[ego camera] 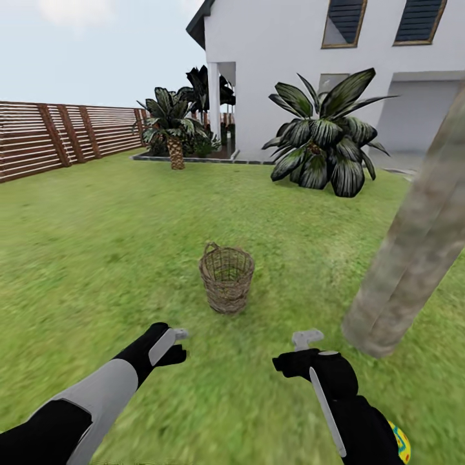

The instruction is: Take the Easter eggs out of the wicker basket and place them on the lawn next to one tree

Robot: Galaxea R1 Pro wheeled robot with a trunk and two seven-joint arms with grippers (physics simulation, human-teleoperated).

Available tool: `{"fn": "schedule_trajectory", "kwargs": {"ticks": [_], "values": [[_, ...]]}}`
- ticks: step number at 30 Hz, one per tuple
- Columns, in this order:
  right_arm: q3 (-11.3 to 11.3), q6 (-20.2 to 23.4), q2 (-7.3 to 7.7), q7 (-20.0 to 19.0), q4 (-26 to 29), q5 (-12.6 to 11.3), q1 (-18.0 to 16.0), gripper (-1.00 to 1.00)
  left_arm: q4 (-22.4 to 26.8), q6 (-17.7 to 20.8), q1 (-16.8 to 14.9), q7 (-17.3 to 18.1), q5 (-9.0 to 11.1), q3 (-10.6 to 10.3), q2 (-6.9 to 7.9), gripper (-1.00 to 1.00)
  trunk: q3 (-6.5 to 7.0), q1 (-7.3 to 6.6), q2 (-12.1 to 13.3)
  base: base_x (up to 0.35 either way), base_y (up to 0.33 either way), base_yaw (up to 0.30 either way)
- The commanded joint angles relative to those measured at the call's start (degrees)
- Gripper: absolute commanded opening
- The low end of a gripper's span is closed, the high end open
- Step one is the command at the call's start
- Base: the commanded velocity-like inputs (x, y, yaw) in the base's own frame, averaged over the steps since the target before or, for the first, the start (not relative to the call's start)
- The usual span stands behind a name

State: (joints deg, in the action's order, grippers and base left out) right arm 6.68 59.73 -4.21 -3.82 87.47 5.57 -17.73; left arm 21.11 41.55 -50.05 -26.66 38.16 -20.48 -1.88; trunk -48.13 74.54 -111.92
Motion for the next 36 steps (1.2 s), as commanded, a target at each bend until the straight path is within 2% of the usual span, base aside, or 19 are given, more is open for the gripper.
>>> {"fn": "schedule_trajectory", "kwargs": {"ticks": [1,23,36], "values": [[0.0,0.27,-0.01,-0.38,0.07,0.54,-0.02,1.0,0.06,0.11,-0.05,-0.42,0.6,-0.43,0.03,1.0,0.09,-0.23,0.39,0.0,0.0,0.251],[0.03,0.27,-0.02,-0.33,0.07,0.4,-0.02,1.0,0.07,0.11,-0.05,-0.2,0.61,-0.43,0.03,1.0,3.35,-5.06,9.21,0.0,0.0,0.258],[-0.03,0.27,-0.01,-0.37,0.06,0.3,-0.02,1.0,0.01,0.11,-0.05,-0.14,0.61,-0.43,0.03,1.0,5.66,-7.92,14.43,0.0,0.0,0.054]]}}
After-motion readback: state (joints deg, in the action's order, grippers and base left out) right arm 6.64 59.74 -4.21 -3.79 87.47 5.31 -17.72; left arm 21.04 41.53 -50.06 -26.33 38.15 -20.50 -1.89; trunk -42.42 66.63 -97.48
